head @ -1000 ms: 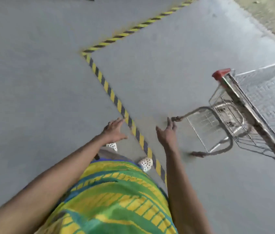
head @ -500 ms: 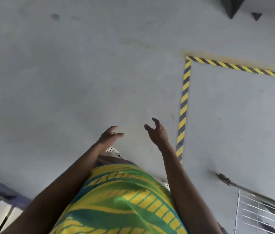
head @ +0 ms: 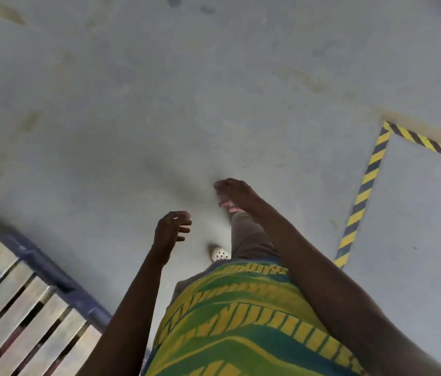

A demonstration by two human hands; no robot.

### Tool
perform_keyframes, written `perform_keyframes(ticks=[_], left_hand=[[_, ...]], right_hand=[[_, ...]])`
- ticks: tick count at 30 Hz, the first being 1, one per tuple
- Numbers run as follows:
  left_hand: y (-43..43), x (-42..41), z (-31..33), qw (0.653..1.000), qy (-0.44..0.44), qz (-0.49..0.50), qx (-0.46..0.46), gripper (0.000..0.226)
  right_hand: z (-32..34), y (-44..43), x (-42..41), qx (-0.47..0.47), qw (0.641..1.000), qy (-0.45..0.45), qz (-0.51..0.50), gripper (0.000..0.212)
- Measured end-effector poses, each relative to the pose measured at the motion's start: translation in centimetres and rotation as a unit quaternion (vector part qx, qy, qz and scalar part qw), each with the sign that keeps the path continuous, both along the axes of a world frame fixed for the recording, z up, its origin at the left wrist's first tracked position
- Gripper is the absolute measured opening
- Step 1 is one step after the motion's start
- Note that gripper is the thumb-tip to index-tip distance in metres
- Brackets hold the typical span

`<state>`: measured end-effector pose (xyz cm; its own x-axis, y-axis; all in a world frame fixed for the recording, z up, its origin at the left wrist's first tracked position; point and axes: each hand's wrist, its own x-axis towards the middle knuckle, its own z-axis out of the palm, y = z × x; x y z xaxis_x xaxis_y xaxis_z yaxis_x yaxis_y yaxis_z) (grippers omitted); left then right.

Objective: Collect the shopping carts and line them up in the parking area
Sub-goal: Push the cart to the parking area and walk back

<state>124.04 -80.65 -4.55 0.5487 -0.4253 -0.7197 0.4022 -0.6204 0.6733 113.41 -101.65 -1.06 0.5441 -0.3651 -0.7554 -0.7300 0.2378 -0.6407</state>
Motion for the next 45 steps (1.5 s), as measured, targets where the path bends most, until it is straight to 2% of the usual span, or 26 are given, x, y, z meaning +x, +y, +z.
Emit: perform_keyframes(ticks=[5,8,11,15,20,27,30,33,36,40,45], left_hand=[[-1.9,8.0,-2.2,0.997,0.027,0.078,0.005,0.039],[-4.2,15.0,-3.1,0.988,0.035,0.147,0.013,0.029],[-7.1,23.1,-1.9,0.972,0.03,0.231,0.023,0.022],[-10.4,34.4,1.5,0.95,-0.006,0.311,0.001,0.037],[-13.2,45.5,2.7,0.92,-0.035,0.389,-0.03,0.025],[-14.8,64.1,-0.7,0.917,-0.028,0.397,-0.037,0.01],[-14.5,74.6,-1.2,0.909,-0.031,0.414,-0.043,0.007],[-15.0,86.4,0.4,0.919,-0.061,0.388,-0.041,0.006],[-16.4,97.0,3.6,0.928,-0.112,0.352,-0.048,0.008],[-18.8,109.7,6.6,0.935,-0.154,0.311,-0.073,0.017],[-20.1,121.6,3.6,0.94,-0.149,0.306,-0.037,0.025]], right_hand=[[-0.8,-3.2,13.3,0.07,0.996,0.017,0.053,0.01],[-0.9,-6.5,22.7,0.049,0.99,-0.005,0.135,0.025],[0.3,-10.4,33.1,0.054,0.983,-0.011,0.177,0.026],[3.7,-14.0,45.4,0.016,0.971,-0.037,0.234,0.029],[5.0,-15.6,57.6,0.019,0.96,-0.052,0.273,0.031],[1.9,-18.3,75.8,0.02,0.96,-0.02,0.279,0.027],[2.5,-19.6,85.5,0.002,0.968,-0.015,0.252,0.025],[4.6,-20.3,95.2,-0.001,0.978,-0.037,0.204,0.026],[7.2,-20.2,103.6,-0.007,0.983,-0.056,0.176,0.027],[7.5,-20.2,114.3,-0.007,0.98,-0.056,0.19,0.027],[4.6,-20.3,128.5,-0.023,0.971,-0.048,0.234,0.018]])
